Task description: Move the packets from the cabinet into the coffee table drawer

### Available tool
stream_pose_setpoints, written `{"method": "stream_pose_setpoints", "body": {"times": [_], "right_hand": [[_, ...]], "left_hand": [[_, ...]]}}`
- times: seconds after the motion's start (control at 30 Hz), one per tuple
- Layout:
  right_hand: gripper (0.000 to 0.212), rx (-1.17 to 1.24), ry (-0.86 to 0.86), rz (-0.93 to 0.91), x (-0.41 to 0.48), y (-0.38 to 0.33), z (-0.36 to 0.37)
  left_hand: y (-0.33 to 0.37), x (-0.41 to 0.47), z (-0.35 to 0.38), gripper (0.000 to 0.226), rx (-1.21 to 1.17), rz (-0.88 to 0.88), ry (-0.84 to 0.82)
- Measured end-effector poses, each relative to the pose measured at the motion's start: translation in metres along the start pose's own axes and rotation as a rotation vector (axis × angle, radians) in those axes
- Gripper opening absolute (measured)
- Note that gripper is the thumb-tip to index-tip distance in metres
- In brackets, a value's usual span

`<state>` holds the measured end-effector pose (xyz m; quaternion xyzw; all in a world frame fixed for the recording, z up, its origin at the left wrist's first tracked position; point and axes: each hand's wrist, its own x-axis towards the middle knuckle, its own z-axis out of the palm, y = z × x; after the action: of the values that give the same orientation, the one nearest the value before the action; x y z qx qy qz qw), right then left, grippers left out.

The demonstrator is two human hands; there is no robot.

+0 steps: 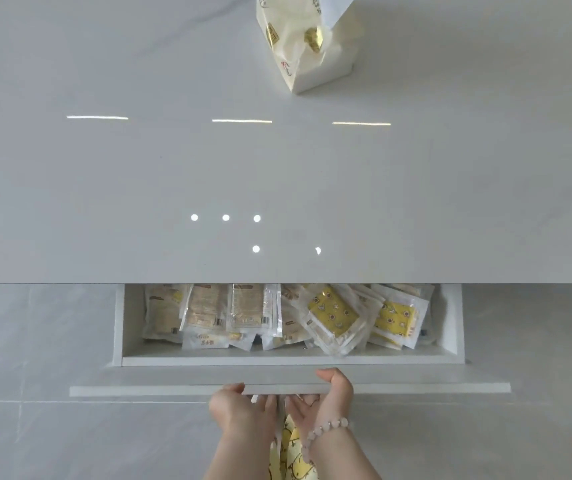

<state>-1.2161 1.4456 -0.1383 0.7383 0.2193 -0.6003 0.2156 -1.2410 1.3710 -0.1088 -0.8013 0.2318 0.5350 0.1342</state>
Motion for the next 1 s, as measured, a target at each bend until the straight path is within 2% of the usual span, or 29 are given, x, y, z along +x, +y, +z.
{"method": "stream_pose_setpoints", "body": {"times": [0.17, 0.27, 0.33, 0.4, 0.43, 0.53, 0.57, 0.7, 0.83, 1.0], "right_hand": [[0.012, 0.021, -0.028, -0.035, -0.004, -0.012, 0.018], [0.02, 0.001, -0.034, -0.086, -0.005, -0.018, 0.033], [0.02, -0.004, -0.019, -0.114, -0.003, -0.023, 0.042], [0.017, -0.017, -0.032, -0.139, -0.004, -0.028, 0.051], [0.021, -0.025, -0.049, -0.158, -0.006, -0.031, 0.055], [0.054, -0.042, -0.076, -0.2, -0.012, -0.038, 0.069], [0.057, -0.055, -0.086, -0.215, -0.014, -0.041, 0.073], [0.054, -0.094, -0.089, -0.243, -0.019, -0.053, 0.088], [0.017, -0.128, -0.139, -0.266, -0.019, -0.063, 0.097], [0.026, -0.084, -0.225, -0.269, -0.018, -0.063, 0.097]], "left_hand": [[0.018, -0.002, 0.017, 0.039, 0.083, 0.037, 0.019], [0.03, -0.005, 0.03, 0.033, 0.052, 0.012, -0.017], [0.036, -0.004, 0.036, 0.024, 0.011, 0.012, -0.037], [0.04, -0.002, 0.041, 0.027, -0.001, 0.039, -0.055], [0.042, -0.001, 0.045, 0.03, -0.008, 0.053, -0.065], [0.049, -0.002, 0.055, 0.039, -0.05, 0.059, -0.106], [0.051, -0.002, 0.058, 0.04, -0.066, 0.054, -0.129], [0.061, -0.003, 0.068, 0.04, -0.137, 0.029, -0.24], [0.063, -0.003, 0.074, 0.037, -0.201, 0.03, -0.352], [0.065, -0.002, 0.078, 0.025, -0.221, 0.04, -0.471]]}}
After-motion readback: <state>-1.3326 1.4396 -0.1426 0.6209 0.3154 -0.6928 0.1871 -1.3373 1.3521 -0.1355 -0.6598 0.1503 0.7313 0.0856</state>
